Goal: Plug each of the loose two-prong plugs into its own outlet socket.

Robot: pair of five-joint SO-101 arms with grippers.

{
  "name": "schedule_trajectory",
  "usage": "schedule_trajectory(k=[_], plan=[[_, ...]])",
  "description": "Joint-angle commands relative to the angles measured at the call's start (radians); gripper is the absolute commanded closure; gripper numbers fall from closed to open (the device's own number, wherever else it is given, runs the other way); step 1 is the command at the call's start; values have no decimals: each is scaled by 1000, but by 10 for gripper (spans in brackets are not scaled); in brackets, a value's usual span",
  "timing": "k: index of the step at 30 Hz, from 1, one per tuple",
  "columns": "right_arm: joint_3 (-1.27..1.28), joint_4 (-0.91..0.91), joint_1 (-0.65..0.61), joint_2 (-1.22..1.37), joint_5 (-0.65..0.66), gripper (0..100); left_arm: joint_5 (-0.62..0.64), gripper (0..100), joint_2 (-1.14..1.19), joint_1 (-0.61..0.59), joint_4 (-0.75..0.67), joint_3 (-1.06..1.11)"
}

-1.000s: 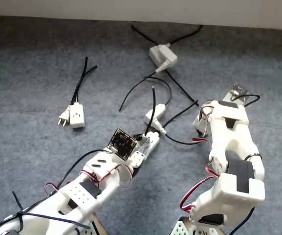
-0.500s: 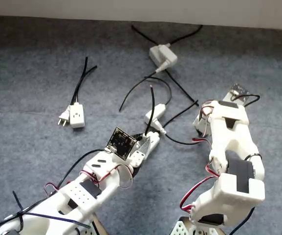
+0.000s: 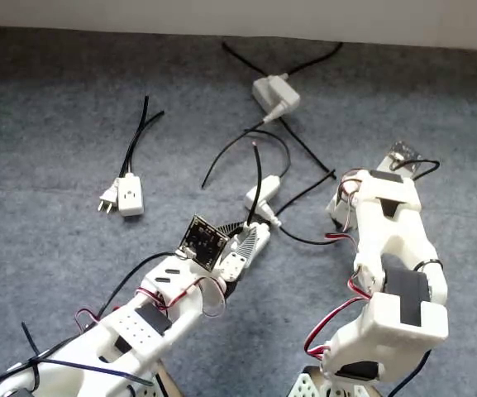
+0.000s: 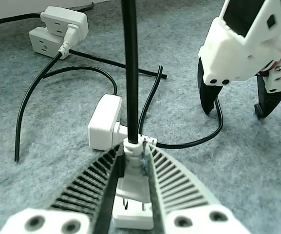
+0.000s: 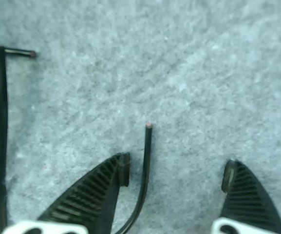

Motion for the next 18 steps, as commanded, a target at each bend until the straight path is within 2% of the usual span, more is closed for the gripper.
schedule_trajectory(k=[1, 10, 14, 18], plan=[[2, -28, -10, -5, 17, 704, 3, 995, -16, 8, -29, 7], [2, -28, -10, -5, 17, 704, 2, 995, -16, 10, -34, 5], [1, -28, -10, -5, 17, 704, 5, 995, 8, 10, -94, 5], [1, -28, -10, -5, 17, 704, 2, 995, 136, 7, -186, -19]])
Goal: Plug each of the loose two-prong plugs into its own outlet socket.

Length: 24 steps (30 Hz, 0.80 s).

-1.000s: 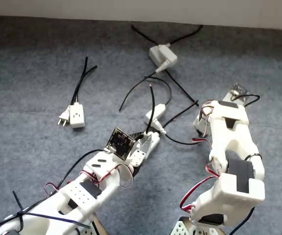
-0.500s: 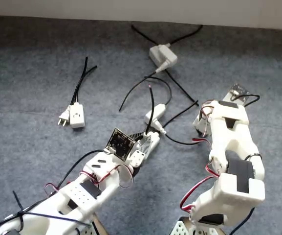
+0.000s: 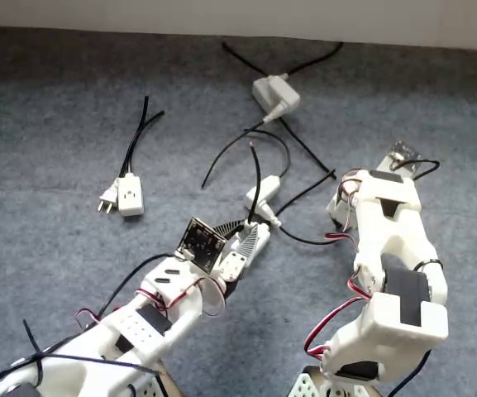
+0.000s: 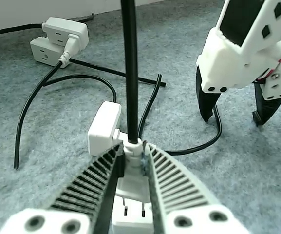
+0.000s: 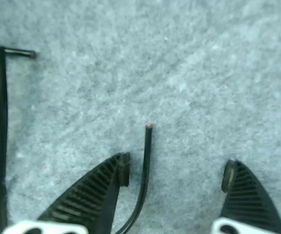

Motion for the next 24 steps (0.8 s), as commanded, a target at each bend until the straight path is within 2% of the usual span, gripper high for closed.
schedule_trajectory(k=[1, 4, 6, 11, 15, 24], plan=[[1, -28, -10, -5, 17, 704, 2, 995, 102, 2, -112, -28], [-1, -28, -10, -5, 17, 704, 2, 995, 156, 7, -258, 18], [-1, -28, -10, -5, 17, 704, 2, 995, 162, 7, -299, 18], [-2, -28, -10, -5, 17, 704, 2, 995, 154, 8, -264, 16], [-2, -28, -10, -5, 17, 704, -51, 995, 154, 8, -262, 18], [-2, -28, -8, -5, 17, 704, -52, 995, 154, 10, -224, 19]])
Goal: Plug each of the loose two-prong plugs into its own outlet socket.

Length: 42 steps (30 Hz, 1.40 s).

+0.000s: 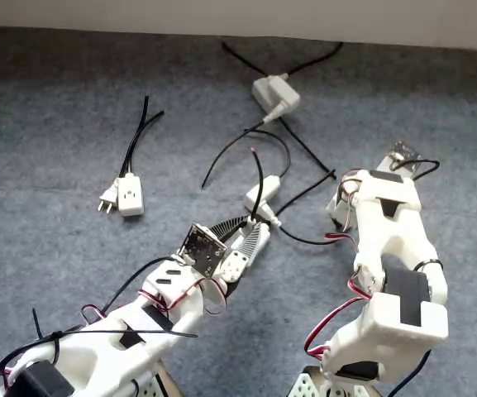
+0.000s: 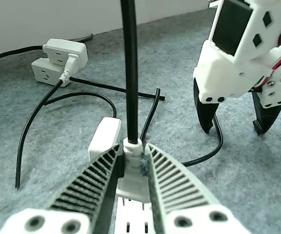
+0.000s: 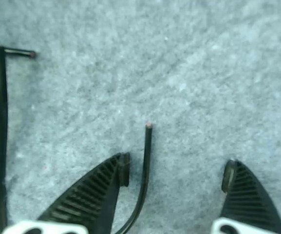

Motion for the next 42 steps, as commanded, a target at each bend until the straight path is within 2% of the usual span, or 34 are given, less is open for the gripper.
schedule_trajectory(k=[1, 7, 10, 42], plan=[[-2, -28, -8, -5, 17, 704, -9, 995, -4, 12, 21, 13], [-2, -28, -7, -5, 17, 704, -12, 995, -5, 38, 58, 13], [-2, -28, -7, -5, 17, 704, -57, 995, -5, 42, 74, 13], [4, -28, -4, -5, 17, 704, -58, 995, -2, 21, 91, 12]])
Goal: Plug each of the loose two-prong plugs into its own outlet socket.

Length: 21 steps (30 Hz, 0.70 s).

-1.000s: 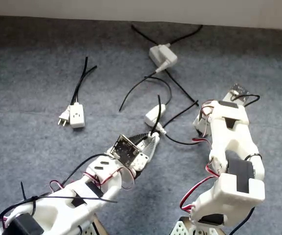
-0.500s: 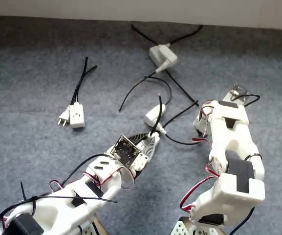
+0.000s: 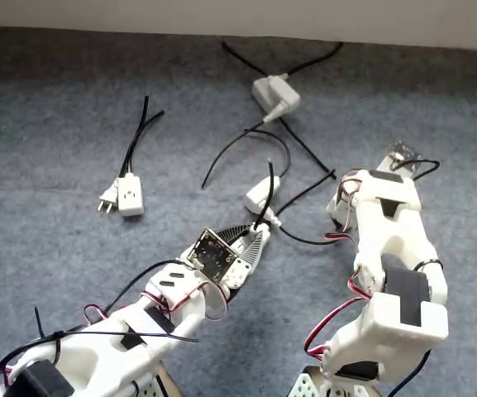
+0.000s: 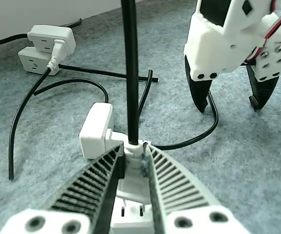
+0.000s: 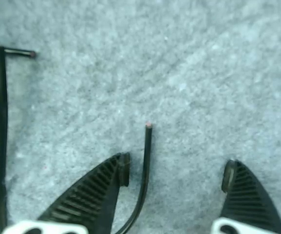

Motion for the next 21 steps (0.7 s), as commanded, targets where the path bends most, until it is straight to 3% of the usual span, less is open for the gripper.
schedule_trajectory(k=[1, 21], plan=[[4, -28, -4, -5, 17, 704, -9, 995, -4, -10, 28, 12], [4, -28, -4, -5, 17, 704, -11, 994, -2, -13, 60, 1]])
